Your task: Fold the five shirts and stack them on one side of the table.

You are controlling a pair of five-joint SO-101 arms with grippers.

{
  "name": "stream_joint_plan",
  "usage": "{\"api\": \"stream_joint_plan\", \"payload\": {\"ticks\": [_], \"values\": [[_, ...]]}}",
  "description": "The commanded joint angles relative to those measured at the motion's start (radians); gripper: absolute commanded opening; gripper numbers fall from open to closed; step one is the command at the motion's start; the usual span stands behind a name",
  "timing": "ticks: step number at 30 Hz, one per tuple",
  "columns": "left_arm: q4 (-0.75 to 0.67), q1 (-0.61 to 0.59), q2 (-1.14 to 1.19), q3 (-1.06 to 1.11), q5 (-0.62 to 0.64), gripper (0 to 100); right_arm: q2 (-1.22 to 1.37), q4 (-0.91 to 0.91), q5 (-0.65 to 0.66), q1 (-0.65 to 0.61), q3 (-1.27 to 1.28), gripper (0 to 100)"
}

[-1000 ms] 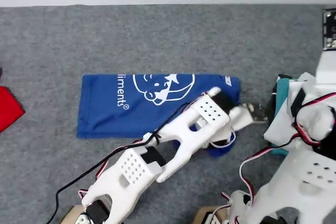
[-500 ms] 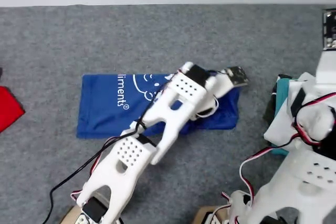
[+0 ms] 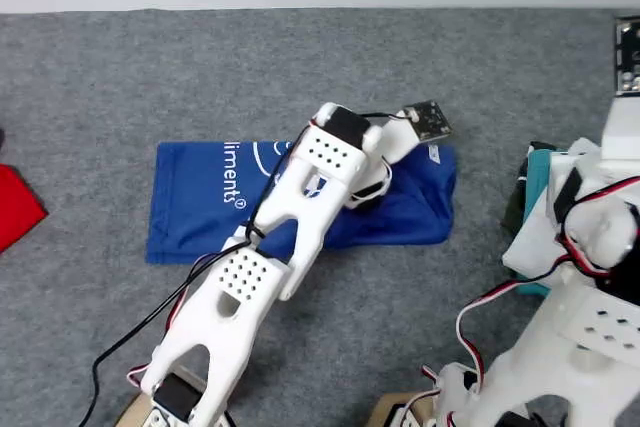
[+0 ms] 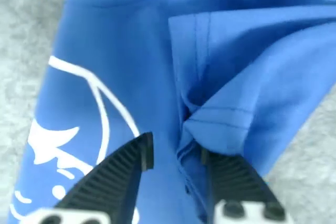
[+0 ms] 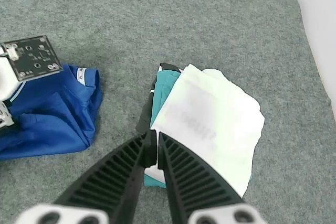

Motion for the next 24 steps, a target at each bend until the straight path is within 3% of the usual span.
{"api": "stream_joint_plan", "payload": {"ticks": [1,15,19,24], "values": [[0.025,-0.041,-0.018,-0.064,-0.037,16,-0.010,0.038,-0.003,0.012,0.000,0.9],[0.031,-0.072,-0.054,-0.174,-0.037,16,-0.022,0.038,-0.003,0.012,0.091,0.9],[0.031,-0.052,-0.198,-0.061,-0.035,16,-0.022,0.038,-0.003,0.010,0.092,0.9],[0.031,-0.015,-0.465,0.240,-0.040,16,-0.013,0.036,-0.003,0.010,0.095,0.9]]}}
